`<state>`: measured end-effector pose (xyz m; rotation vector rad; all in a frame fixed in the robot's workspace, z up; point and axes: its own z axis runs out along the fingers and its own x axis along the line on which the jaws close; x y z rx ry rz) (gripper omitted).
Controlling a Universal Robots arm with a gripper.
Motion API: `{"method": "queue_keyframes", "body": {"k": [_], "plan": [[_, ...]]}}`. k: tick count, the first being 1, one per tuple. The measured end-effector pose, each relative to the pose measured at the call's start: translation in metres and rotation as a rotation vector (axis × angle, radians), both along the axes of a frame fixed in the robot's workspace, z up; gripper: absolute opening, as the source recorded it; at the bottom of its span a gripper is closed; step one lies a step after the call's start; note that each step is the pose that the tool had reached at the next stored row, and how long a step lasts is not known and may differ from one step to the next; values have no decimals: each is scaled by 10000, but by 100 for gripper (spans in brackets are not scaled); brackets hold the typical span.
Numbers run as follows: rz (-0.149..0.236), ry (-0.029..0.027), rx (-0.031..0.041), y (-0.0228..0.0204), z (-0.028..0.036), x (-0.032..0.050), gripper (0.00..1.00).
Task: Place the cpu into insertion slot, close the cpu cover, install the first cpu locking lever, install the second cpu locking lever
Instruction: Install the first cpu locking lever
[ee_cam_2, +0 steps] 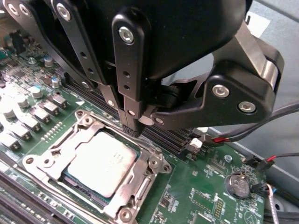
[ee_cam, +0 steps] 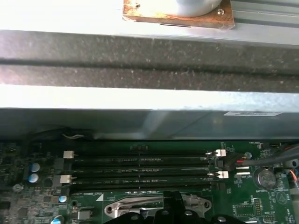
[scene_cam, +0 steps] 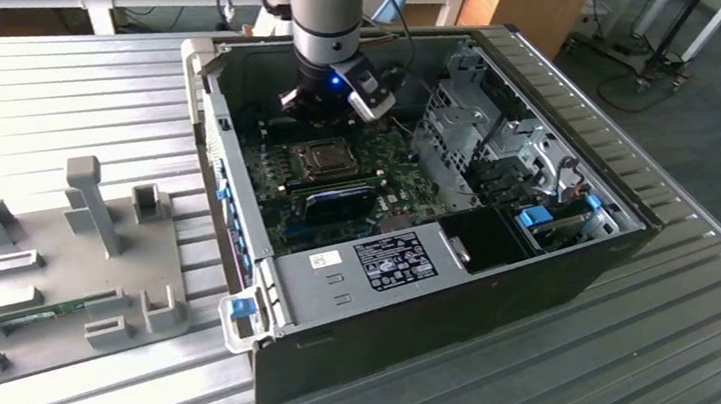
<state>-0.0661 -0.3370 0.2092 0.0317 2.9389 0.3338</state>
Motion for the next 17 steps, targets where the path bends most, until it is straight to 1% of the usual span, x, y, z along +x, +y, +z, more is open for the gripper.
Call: {"method": "queue_keyframes", "body": {"k": [5,9,11,13,17], "plan": [[0,237,-1,0,23,2,11],[0,404,-3,0,39,2,11],[0,464,-4,-1,44,3,11],[-1,509,-1,0,46,3,11],[0,546,-3,0,47,3,11]]}}
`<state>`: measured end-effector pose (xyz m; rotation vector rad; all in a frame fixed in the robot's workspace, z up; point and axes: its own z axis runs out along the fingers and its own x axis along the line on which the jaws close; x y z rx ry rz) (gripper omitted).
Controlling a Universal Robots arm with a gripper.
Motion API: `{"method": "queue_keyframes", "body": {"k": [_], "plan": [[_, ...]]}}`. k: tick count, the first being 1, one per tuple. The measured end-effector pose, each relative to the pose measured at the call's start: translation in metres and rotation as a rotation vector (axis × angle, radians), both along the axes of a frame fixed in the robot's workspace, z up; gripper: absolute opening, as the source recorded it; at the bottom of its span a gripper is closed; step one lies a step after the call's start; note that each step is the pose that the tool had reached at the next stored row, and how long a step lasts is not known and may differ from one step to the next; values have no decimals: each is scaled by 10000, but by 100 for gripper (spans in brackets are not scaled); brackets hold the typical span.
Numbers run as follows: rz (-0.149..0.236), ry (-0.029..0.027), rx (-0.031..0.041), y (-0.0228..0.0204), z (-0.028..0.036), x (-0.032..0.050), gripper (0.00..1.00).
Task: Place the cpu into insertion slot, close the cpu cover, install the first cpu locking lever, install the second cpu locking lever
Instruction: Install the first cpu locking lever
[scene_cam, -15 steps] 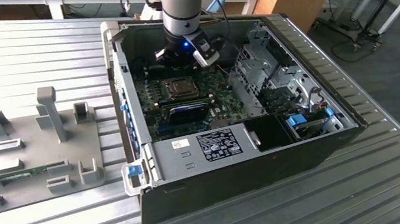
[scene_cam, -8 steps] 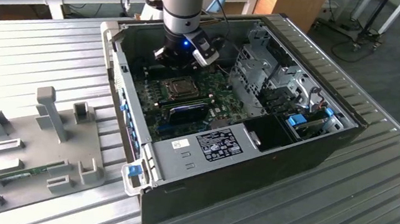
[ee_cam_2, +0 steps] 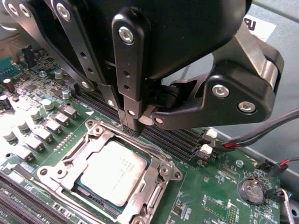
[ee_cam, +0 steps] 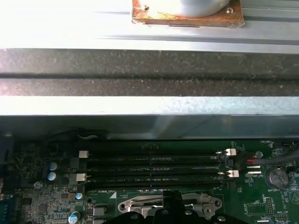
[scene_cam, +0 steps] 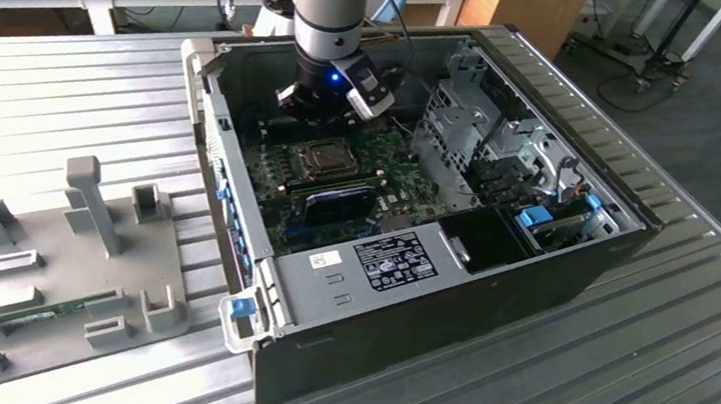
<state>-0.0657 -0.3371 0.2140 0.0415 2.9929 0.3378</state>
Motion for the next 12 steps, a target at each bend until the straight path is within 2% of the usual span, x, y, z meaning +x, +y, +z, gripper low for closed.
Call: {"method": "queue_keyframes", "body": {"k": [8,9,10,12], "plan": [[1,29,0,0,0,2,11],[2,58,2,1,-1,5,11],[1,108,0,0,0,8,11],[1,254,-1,0,0,20,11]]}}
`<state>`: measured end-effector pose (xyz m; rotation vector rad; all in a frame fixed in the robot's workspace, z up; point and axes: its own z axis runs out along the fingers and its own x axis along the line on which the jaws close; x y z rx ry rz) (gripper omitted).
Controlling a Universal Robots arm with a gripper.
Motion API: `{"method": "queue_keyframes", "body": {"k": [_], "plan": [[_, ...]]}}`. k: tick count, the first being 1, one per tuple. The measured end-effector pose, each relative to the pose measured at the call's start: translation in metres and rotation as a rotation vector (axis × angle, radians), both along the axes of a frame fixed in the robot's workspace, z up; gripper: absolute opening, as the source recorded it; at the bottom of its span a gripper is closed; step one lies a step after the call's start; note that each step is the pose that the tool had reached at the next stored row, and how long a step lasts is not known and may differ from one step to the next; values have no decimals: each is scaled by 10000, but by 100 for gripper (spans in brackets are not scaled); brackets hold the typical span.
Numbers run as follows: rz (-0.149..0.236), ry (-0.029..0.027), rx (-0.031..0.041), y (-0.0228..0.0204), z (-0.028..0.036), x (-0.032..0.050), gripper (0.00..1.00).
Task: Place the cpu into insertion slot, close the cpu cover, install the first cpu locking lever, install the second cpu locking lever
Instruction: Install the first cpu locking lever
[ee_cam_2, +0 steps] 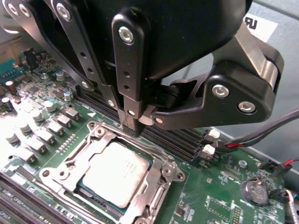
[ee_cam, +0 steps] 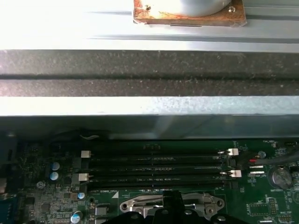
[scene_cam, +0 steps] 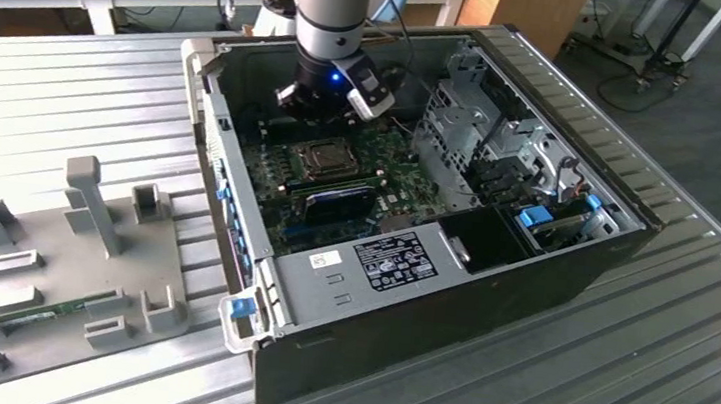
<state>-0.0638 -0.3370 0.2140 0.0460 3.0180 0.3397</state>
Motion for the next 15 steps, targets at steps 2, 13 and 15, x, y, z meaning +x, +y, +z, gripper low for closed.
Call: {"method": "queue_keyframes", "body": {"k": [2,13,15], "plan": [[-2,240,-4,0,0,17,11],[-44,1418,-808,0,0,70,11],[-44,1418,-837,0,-1,70,11]]}}
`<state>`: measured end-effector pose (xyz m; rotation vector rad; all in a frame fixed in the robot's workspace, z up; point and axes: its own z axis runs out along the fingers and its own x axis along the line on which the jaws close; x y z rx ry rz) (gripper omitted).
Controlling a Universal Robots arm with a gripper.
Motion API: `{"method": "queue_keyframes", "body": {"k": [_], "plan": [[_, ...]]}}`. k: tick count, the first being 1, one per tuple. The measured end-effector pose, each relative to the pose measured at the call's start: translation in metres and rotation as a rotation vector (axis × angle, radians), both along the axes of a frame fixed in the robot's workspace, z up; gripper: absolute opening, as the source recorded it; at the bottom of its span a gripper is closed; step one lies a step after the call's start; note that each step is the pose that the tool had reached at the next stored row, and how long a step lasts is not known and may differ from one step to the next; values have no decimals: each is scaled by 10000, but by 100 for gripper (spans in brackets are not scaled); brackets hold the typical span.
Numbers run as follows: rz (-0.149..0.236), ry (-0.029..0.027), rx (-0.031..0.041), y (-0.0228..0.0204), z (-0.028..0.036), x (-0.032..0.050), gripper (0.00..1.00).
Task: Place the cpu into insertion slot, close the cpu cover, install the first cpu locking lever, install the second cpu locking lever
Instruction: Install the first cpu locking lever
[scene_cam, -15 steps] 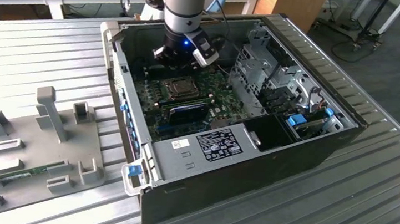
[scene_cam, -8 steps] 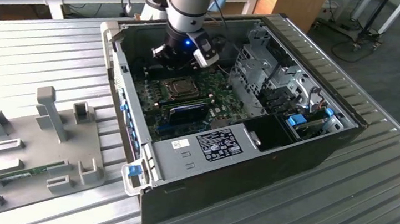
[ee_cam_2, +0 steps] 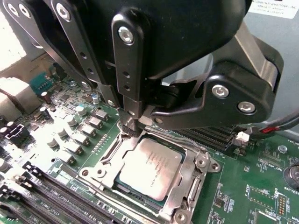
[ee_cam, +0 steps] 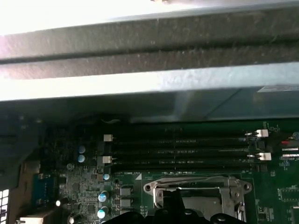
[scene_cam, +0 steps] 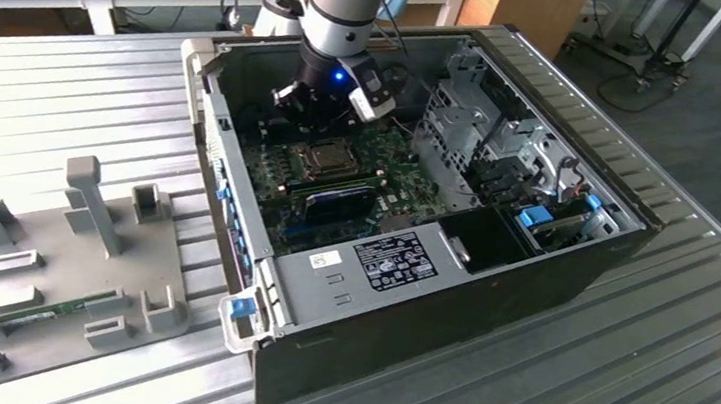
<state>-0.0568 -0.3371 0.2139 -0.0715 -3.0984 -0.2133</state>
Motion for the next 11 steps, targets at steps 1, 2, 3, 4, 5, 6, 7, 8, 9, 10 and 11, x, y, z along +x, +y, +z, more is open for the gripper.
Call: {"method": "queue_keyframes", "body": {"k": [1,2,3,4,5,6,7,8,9,10,11], "plan": [[0,0,0,0,0,0,11],[0,-6,-3,0,0,0,11],[-2,-27,-8,0,-2,-1,11],[-2,-61,-23,1,-5,0,11],[-1,-99,-55,1,-8,0,11],[0,-134,-99,0,-11,0,11],[2,-166,-161,0,-13,0,11],[6,-197,-237,0,-15,0,11],[13,-231,-316,0,-16,0,11],[25,-274,-407,0,-18,0,11],[42,-323,-476,0,-19,0,11]]}}
